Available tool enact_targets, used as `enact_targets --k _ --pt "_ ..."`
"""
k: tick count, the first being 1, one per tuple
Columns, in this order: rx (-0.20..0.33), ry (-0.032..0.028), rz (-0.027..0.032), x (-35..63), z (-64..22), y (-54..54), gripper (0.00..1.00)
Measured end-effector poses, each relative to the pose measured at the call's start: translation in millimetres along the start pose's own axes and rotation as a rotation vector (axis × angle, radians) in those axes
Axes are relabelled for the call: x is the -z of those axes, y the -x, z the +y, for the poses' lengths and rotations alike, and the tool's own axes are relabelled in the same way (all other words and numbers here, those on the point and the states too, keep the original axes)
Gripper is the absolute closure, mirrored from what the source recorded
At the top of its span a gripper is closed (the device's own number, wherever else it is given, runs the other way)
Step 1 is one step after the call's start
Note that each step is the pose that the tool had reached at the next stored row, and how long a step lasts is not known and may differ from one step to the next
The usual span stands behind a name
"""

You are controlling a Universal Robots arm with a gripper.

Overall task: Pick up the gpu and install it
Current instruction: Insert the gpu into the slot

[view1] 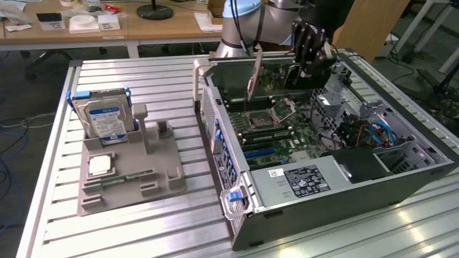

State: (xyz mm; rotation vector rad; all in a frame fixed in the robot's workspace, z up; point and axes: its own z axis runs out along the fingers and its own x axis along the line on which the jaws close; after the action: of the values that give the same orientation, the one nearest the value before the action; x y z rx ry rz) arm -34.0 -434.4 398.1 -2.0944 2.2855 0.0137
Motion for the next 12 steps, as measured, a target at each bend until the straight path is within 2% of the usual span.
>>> enact_targets --k 2,12 --pt "0.026 0.0008 -0.0005 -0.8 0.0 -0.1 0.72" --pt "0.059 0.0021 -0.0014 -4.5 0.1 -0.3 0.72"
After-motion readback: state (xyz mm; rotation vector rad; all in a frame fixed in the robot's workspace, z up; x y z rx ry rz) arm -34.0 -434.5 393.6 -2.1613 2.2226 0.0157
